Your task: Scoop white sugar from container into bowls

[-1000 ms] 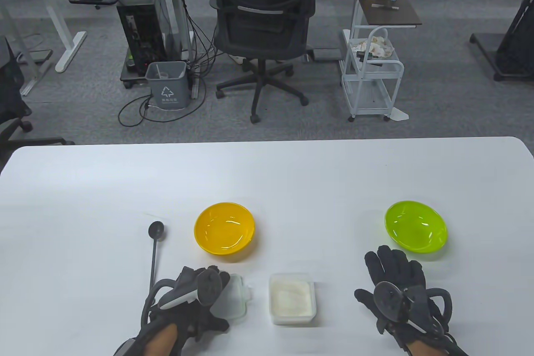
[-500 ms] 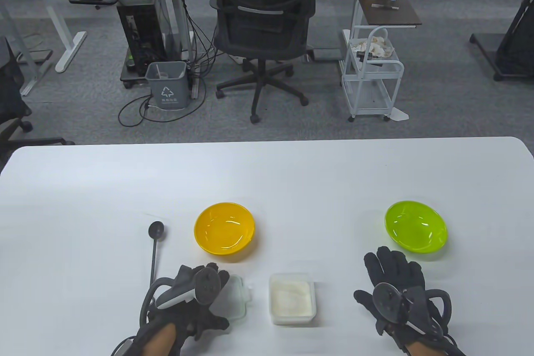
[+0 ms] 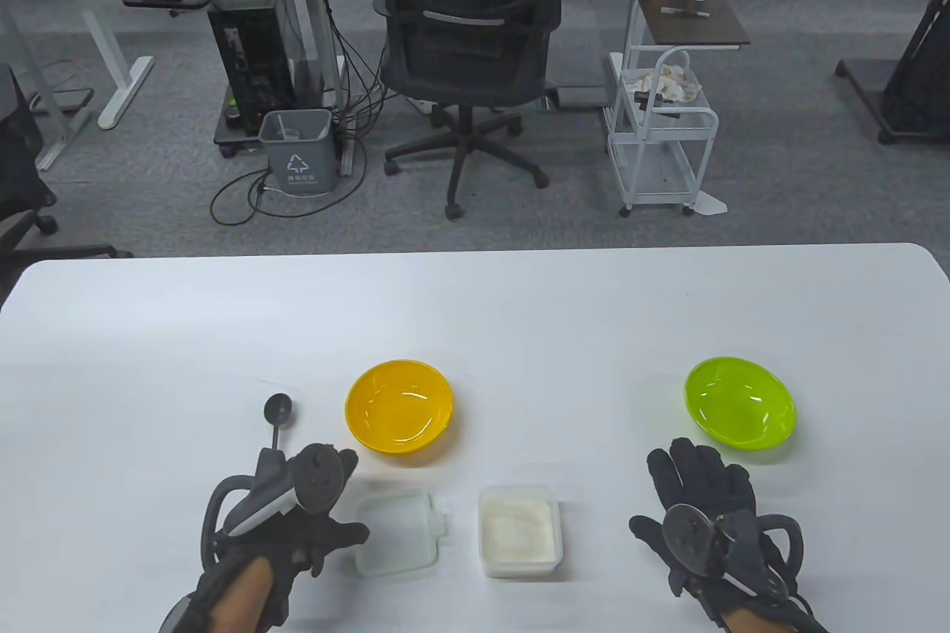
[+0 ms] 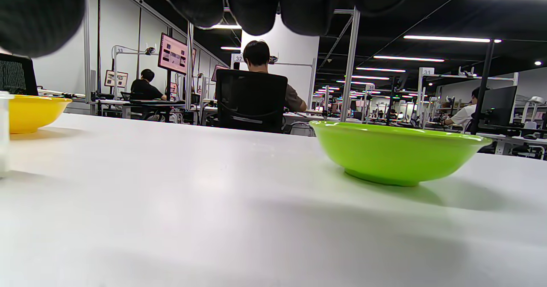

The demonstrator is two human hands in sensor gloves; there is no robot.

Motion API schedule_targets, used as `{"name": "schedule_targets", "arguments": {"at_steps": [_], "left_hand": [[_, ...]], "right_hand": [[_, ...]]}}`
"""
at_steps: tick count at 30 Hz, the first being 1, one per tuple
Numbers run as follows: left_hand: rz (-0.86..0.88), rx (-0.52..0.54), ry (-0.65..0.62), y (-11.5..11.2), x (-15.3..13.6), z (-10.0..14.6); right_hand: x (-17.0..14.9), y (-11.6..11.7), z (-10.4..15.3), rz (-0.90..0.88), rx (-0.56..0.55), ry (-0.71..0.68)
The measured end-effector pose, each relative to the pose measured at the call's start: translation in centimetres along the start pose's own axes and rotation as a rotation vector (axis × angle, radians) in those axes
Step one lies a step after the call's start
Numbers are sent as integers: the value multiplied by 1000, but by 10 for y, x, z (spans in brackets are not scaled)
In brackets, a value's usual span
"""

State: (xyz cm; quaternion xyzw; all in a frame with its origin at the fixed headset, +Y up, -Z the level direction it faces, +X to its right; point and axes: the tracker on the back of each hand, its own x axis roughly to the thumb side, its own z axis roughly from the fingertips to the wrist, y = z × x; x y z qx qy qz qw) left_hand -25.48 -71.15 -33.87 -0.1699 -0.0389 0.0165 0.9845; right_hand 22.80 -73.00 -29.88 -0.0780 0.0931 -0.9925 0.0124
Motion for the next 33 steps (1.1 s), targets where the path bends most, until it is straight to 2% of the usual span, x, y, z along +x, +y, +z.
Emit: {"name": "schedule_targets", "arguments": {"at_steps": [4,9,16,25,33], "left_hand": [[39,59,181,11,-30,-3],[125,64,405,4,-60,-15],[50,-5,590,-17,-62,-38],[-79,-21,698,-35,-54,-56],[31,23,687,-37,-60,-51]], "right_hand": [[0,0,0,-9,-6,-2],[0,0,0,-4,-10,-5],[1,1,1,-5,-10,-8],[1,1,1,2,-5,4],[3,2,0,5,-2,6]]}}
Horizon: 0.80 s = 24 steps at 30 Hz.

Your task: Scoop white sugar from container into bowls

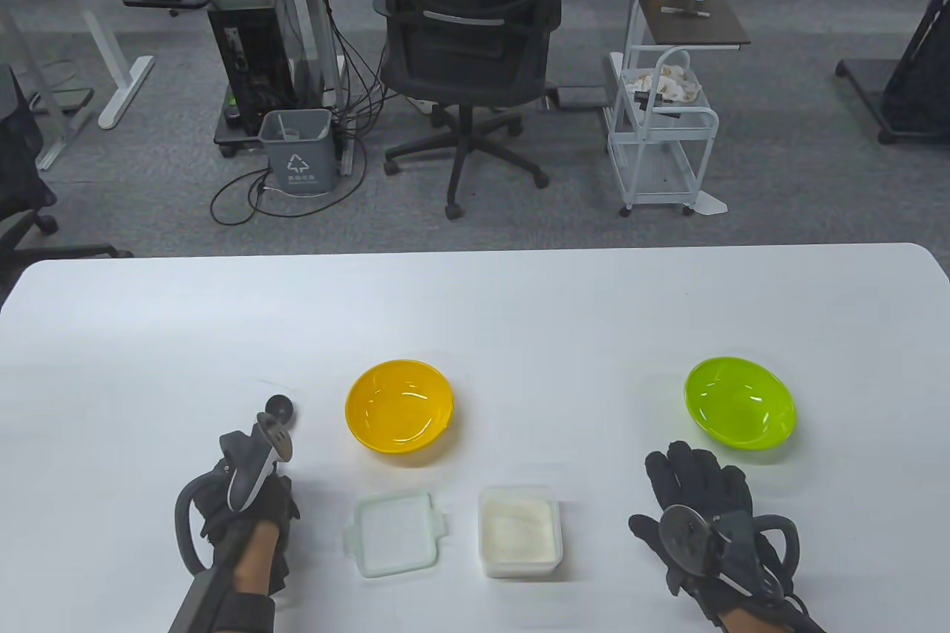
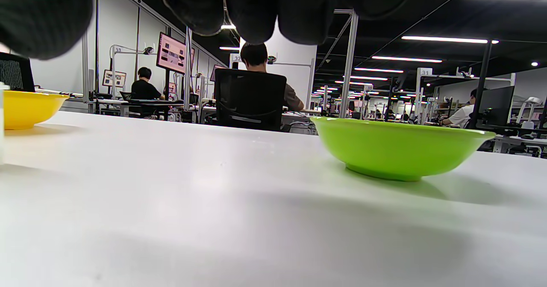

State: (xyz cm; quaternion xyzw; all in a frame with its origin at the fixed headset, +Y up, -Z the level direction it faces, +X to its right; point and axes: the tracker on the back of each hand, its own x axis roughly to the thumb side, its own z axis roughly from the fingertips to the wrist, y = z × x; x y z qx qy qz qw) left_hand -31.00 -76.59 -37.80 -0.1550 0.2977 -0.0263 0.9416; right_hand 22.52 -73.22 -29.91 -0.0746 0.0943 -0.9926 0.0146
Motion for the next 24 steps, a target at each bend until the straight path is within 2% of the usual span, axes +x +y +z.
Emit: {"name": "schedule_targets", "arguments": {"at_steps": [4,9,11,18,24], "left_hand": [[75,-32,-7,-1,-6,0],[123,-8,-9,1,-12,1],[166,-53,-27,1,-14,0],[358,-105,-58,2,-21,4],[487,-8,-164,22,-21,24]], "right_hand": [[0,0,0,2,5,1],[-1,-1,0,-4,7,5],[-1,0,0,-10,13,5],[-1,0,0,-10,18,2],[0,1,-1,-23,28,-11]]}}
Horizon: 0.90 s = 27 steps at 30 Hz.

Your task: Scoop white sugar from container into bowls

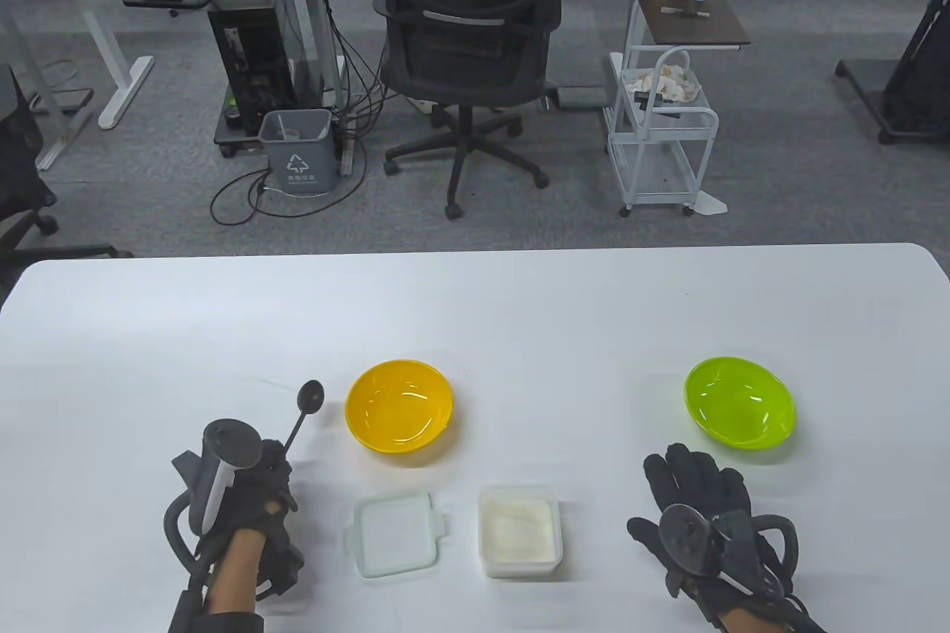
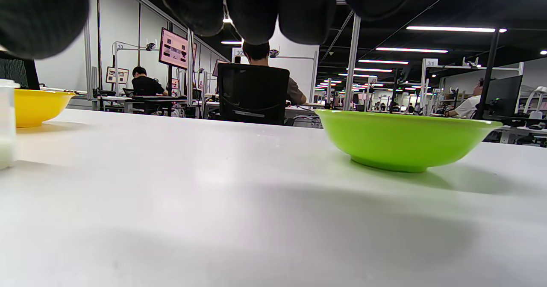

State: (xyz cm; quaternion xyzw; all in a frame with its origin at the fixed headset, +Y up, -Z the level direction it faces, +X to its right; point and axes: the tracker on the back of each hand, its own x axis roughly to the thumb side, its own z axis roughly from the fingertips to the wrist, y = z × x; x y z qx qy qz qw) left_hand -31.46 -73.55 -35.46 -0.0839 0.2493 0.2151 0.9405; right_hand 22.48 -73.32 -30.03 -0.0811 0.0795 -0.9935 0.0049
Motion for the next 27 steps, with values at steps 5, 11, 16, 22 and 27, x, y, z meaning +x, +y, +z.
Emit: {"name": "schedule_targets", "arguments": {"at_steps": [5,11,16,22,27], "left_hand": [[71,44,-153,15,16,23],[12,77,-381,19,48,55],[-117,114,-543,7,76,87],[-243,108,-709,-17,96,120],[-401,204,-809,-39,107,142]], "right_hand": [[8,-2,-3,-67,22,-28],[33,-7,-17,-79,231,-151],[54,-4,-31,-145,363,-205],[74,19,-39,-315,431,-218],[78,33,-38,-371,454,-201]]}}
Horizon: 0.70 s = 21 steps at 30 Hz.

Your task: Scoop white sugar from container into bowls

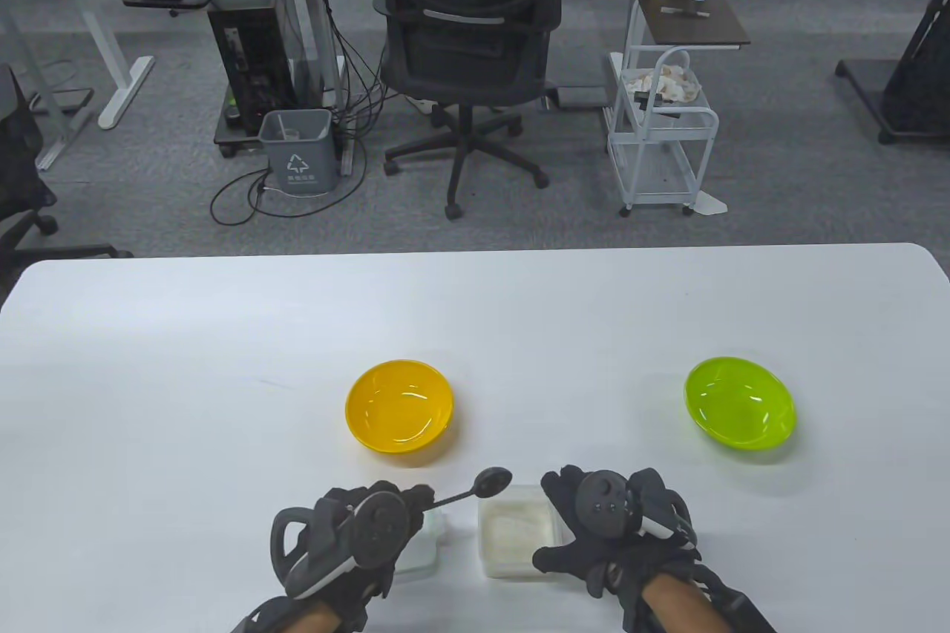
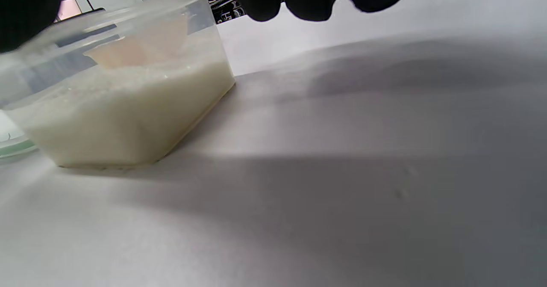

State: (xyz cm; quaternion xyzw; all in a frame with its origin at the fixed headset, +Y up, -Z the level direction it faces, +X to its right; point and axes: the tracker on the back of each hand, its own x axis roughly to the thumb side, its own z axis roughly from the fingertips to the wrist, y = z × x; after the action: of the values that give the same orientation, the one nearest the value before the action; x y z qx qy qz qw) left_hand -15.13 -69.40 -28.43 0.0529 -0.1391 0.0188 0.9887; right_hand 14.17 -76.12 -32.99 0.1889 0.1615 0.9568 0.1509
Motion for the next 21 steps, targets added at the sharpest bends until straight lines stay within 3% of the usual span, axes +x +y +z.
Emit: {"name": "schedule_targets", "arguments": {"at_steps": [13,21], "left_hand": [[-471,159,-200,-13,54,15],[-345,37,-224,-13,57,13]], "right_hand": [[-2,2,0,31,7,-3],[-2,2,0,31,9,-1]]}}
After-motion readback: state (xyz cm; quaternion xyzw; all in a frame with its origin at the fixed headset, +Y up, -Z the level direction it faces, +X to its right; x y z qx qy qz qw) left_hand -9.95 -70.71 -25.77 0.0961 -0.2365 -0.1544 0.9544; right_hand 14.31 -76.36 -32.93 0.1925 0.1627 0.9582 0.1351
